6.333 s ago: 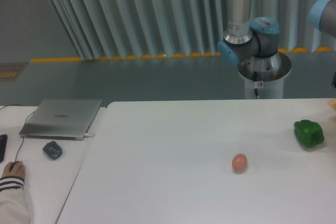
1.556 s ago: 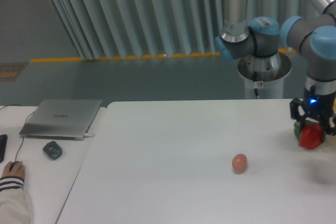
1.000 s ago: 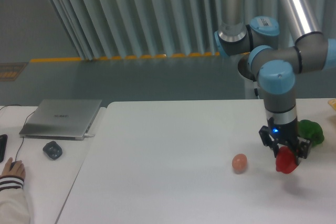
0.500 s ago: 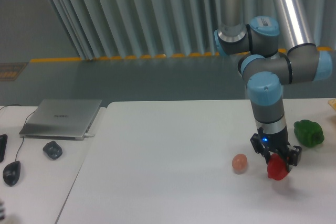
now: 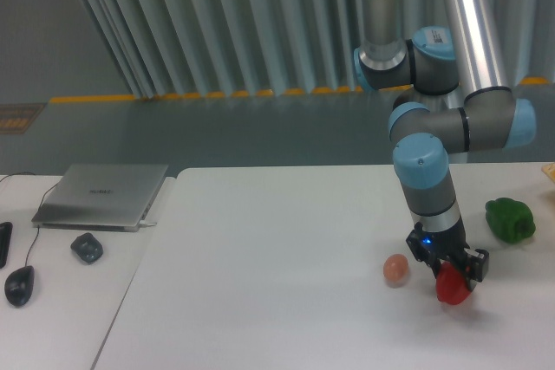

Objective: Place the red pepper on the table
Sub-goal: 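Lower the red pepper onto the table and open the gripper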

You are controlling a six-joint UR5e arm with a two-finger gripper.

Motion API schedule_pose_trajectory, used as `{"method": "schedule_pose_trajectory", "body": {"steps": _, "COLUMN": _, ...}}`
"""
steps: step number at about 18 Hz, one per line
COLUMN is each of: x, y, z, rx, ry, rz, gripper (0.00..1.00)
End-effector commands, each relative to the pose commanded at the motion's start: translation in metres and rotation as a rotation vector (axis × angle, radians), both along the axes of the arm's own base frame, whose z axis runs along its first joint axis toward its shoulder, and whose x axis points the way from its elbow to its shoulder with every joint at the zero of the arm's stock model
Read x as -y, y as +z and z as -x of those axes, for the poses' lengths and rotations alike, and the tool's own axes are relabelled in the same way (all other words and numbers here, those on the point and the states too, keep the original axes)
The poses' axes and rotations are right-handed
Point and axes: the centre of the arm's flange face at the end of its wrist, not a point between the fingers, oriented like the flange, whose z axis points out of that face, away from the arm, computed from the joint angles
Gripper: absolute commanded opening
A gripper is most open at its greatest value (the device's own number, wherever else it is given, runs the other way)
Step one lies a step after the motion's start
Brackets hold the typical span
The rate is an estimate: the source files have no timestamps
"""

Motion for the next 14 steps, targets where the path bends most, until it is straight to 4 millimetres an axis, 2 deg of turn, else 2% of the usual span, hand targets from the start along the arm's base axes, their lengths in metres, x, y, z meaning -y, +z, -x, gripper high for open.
{"method": "schedule_pose_trajectory", "body": {"steps": 1, "x": 0.000, "y": -0.001, "z": 0.000, "rx": 0.000, "ry": -0.001, "rz": 0.000, "gripper": 0.92}}
{"method": "schedule_pose_trajectory", "body": {"steps": 2, "x": 0.000, "y": -0.001, "z": 0.000, "rx": -0.002, "ry": -0.001, "rz": 0.000, "gripper": 0.98}}
{"method": "schedule_pose_trajectory", "body": {"steps": 7, "x": -0.001, "y": 0.002, "z": 0.000, "rx": -0.005, "ry": -0.013, "rz": 0.001, "gripper": 1.00}}
{"method": "schedule_pose_trajectory", "body": {"steps": 9, "x": -0.004, "y": 0.015, "z": 0.001, "rx": -0.021, "ry": -0.026, "rz": -0.014, "gripper": 1.00}}
{"method": "schedule_pose_trajectory", "body": {"steps": 10, "x": -0.003, "y": 0.030, "z": 0.001, "rx": -0.035, "ry": -0.053, "rz": -0.026, "gripper": 1.00}}
{"method": "schedule_pose_trajectory", "body": {"steps": 14, "x": -0.004, "y": 0.064, "z": 0.010, "rx": -0.066, "ry": -0.078, "rz": -0.068, "gripper": 1.00}}
